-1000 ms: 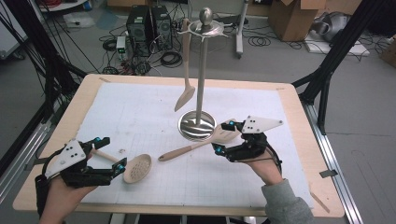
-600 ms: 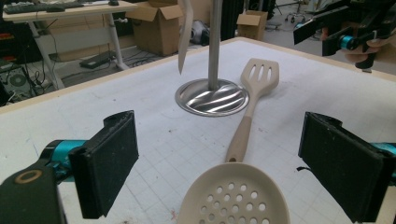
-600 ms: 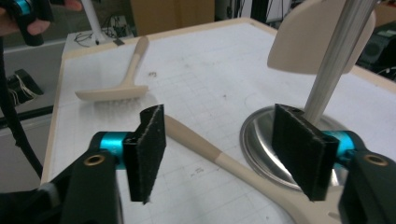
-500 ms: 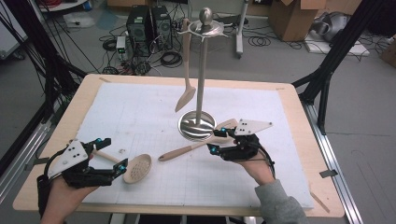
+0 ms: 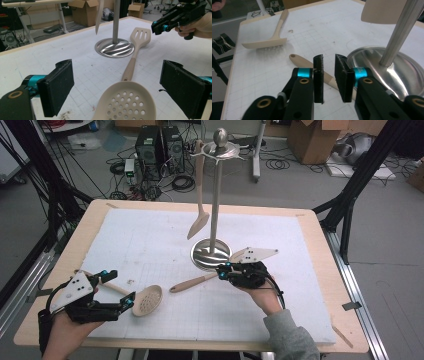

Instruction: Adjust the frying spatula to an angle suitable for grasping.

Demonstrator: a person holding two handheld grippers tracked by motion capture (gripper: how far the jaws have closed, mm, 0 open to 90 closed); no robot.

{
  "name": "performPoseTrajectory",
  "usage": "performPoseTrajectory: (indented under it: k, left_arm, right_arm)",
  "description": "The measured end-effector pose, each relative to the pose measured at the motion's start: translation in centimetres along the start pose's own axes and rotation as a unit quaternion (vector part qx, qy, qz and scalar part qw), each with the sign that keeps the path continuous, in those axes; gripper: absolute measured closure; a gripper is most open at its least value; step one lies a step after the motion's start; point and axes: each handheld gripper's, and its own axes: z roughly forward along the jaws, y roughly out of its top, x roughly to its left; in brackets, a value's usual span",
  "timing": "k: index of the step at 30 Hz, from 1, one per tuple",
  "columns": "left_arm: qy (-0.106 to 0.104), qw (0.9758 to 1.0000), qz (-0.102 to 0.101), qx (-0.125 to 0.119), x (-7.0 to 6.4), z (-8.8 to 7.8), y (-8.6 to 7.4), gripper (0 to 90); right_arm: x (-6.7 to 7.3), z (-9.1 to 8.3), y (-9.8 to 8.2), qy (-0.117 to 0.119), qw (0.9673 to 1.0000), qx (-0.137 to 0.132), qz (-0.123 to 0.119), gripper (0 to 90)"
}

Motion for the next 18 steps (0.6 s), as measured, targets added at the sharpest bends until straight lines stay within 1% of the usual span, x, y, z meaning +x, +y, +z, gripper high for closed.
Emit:
performPoseTrajectory:
  k: [2, 7, 12, 15, 18]
  left_arm:
    - [0.001, 1.0, 0.001, 0.001, 0.0, -0.1, -0.1, 12.4]
    - [0.002, 1.0, -0.002, 0.004, 0.0, -0.3, -0.3, 12.4]
    - [0.003, 1.0, -0.002, 0.005, 0.0, -0.4, -0.5, 12.4]
    - [0.003, 1.0, -0.001, 0.008, -0.1, -0.5, -0.5, 12.4]
    - [0.004, 0.9999, -0.004, 0.009, -0.1, -0.5, -0.7, 12.4]
  right_arm:
    - [-0.2, 0.3, -0.1, 0.0, 1.0, 0.004, 0.003, 83.4]
    - [-0.4, 0.9, -0.2, 0.002, 0.9999, 0.014, -0.003, 89.4]
    - [-0.6, 1.6, -0.4, 0.001, 0.9997, 0.022, -0.004, 89.4]
    - [-0.8, 2.3, -0.6, -0.005, 0.9994, 0.032, -0.008, 89.4]
    - [-0.8, 3.0, -0.8, -0.004, 0.9991, 0.04, -0.009, 89.4]
